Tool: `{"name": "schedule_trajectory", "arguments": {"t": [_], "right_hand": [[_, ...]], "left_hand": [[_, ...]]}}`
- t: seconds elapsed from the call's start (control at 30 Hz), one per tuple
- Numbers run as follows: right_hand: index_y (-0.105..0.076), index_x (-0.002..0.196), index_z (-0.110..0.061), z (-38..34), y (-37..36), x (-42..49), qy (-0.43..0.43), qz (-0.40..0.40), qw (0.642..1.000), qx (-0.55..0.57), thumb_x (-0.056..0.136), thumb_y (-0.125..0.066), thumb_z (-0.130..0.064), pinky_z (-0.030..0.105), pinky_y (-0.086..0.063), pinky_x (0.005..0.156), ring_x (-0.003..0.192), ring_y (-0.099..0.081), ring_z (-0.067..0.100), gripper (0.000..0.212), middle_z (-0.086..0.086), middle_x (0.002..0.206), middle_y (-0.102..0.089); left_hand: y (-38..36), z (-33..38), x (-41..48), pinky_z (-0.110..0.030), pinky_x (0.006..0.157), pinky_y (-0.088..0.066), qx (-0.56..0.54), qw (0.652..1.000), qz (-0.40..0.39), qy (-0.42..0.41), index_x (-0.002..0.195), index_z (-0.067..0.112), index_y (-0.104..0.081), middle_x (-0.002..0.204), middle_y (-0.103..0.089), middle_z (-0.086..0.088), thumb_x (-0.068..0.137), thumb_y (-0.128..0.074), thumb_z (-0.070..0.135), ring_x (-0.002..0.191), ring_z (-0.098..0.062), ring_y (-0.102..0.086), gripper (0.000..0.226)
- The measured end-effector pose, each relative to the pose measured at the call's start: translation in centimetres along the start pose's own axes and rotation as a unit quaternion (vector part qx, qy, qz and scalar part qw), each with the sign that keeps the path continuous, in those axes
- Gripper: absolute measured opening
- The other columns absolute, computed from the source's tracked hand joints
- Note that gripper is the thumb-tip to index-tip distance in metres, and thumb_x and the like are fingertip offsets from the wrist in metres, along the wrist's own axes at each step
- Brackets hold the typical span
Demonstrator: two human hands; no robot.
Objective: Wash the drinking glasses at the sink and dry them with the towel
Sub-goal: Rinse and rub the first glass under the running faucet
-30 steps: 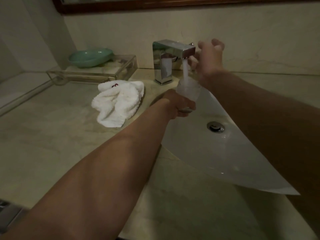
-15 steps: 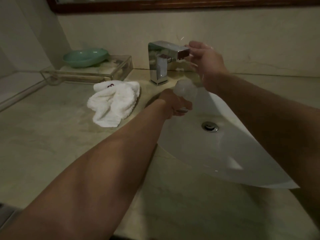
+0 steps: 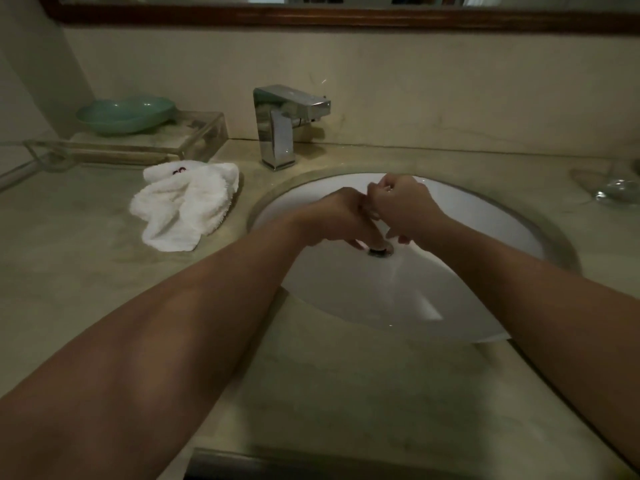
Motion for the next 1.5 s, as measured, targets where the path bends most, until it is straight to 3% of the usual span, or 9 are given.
{"name": "schedule_trajectory", "arguments": {"t": [0.17, 0.23, 0.33, 0.6, 0.7, 0.83, 0.97, 1.13, 1.5], "right_hand": [[-0.067, 0.089, -0.015, -0.1, 2.1, 0.5, 0.026, 0.040, 0.997, -0.064, 0.091, -0.053, -0.036, 0.040, -0.059, 0.070, 0.075, -0.067, 0.029, 0.025, 0.005, 0.078, -0.066], [-0.065, 0.090, -0.015, 0.2, 2.4, 0.8, 0.034, 0.057, 0.995, -0.080, 0.090, -0.050, -0.036, 0.040, -0.057, 0.074, 0.082, -0.065, 0.032, 0.026, 0.007, 0.083, -0.065], [-0.067, 0.100, -0.014, 2.1, -0.7, 0.2, -0.025, -0.059, 0.981, -0.185, 0.090, -0.048, -0.040, 0.039, -0.058, 0.075, 0.084, -0.065, 0.030, 0.034, 0.009, 0.097, -0.067], [-0.063, 0.099, -0.010, 3.3, -2.5, 0.2, -0.074, -0.135, 0.969, -0.193, 0.093, -0.047, -0.039, 0.033, -0.053, 0.059, 0.078, -0.065, 0.031, 0.033, 0.014, 0.096, -0.066], [-0.059, 0.110, -0.012, 2.3, -1.3, 0.8, -0.052, -0.063, 0.982, -0.170, 0.091, -0.046, -0.042, 0.037, -0.058, 0.068, 0.082, -0.065, 0.031, 0.038, 0.011, 0.102, -0.065], [-0.059, 0.108, -0.014, 2.2, -2.1, 0.1, -0.053, -0.104, 0.978, -0.172, 0.095, -0.046, -0.043, 0.044, -0.062, 0.073, 0.081, -0.067, 0.031, 0.034, 0.009, 0.097, -0.063], [-0.057, 0.102, -0.020, 0.6, 0.6, 1.2, 0.000, 0.002, 0.995, -0.102, 0.089, -0.041, -0.043, 0.050, -0.059, 0.079, 0.085, -0.065, 0.033, 0.030, 0.007, 0.095, -0.063], [-0.061, 0.107, -0.014, 1.8, -1.2, 0.4, -0.044, -0.062, 0.987, -0.139, 0.095, -0.042, -0.042, 0.040, -0.060, 0.068, 0.080, -0.066, 0.032, 0.036, 0.011, 0.098, -0.065], [-0.058, 0.109, -0.017, 0.6, -2.0, -0.3, -0.028, -0.086, 0.987, -0.136, 0.095, -0.044, -0.042, 0.049, -0.060, 0.081, 0.087, -0.064, 0.030, 0.031, 0.009, 0.099, -0.063]], "left_hand": [[-0.9, -1.2, -0.6, -0.029, 0.088, -0.061, -0.097, 0.989, -0.089, 0.064, 0.124, -0.003, -0.065, 0.118, -0.073, -0.017, 0.092, -0.071, -0.001, 0.105, -0.023, -0.075, 0.033], [0.1, -3.3, -0.1, -0.038, 0.091, -0.062, -0.103, 0.984, -0.054, 0.133, 0.118, -0.001, -0.063, 0.116, -0.070, -0.016, 0.099, -0.063, 0.003, 0.099, -0.028, -0.077, 0.019], [2.1, -5.4, 0.7, -0.043, 0.087, -0.063, 0.000, 0.983, 0.025, 0.180, 0.128, 0.005, -0.060, 0.120, -0.067, -0.007, 0.103, -0.057, 0.013, 0.086, -0.021, -0.079, 0.027], [2.1, -5.3, 0.5, -0.036, 0.084, -0.064, 0.030, 0.982, 0.042, 0.182, 0.137, 0.010, -0.058, 0.118, -0.070, 0.001, 0.107, -0.049, 0.018, 0.085, -0.016, -0.076, 0.032], [2.2, -5.5, 0.8, -0.037, 0.086, -0.063, 0.035, 0.982, 0.038, 0.184, 0.135, 0.011, -0.059, 0.117, -0.070, 0.000, 0.107, -0.049, 0.019, 0.089, -0.018, -0.075, 0.030], [1.9, -5.4, 0.7, -0.036, 0.084, -0.063, 0.036, 0.982, 0.031, 0.182, 0.135, 0.011, -0.058, 0.116, -0.070, 0.000, 0.107, -0.048, 0.018, 0.088, -0.018, -0.074, 0.031], [1.8, -5.5, 0.8, -0.041, 0.090, -0.062, 0.047, 0.982, 0.017, 0.181, 0.137, 0.008, -0.055, 0.127, -0.066, -0.006, 0.106, -0.047, 0.016, 0.095, -0.023, -0.075, 0.034], [1.5, -5.3, 0.9, -0.039, 0.085, -0.062, 0.053, 0.983, 0.009, 0.177, 0.139, 0.011, -0.052, 0.127, -0.066, -0.006, 0.106, -0.046, 0.015, 0.093, -0.023, -0.074, 0.034], [1.4, -5.9, 0.9, -0.037, 0.084, -0.062, 0.076, 0.979, -0.003, 0.189, 0.132, 0.015, -0.060, 0.114, -0.072, -0.002, 0.106, -0.048, 0.021, 0.093, -0.023, -0.072, 0.029]]}}
Point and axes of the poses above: each hand's wrist, its own x-axis towards the middle knuckle, its own y-axis out of the back of the hand, z = x × y, the point moved 9 cm from there along x, towards the middle knuckle
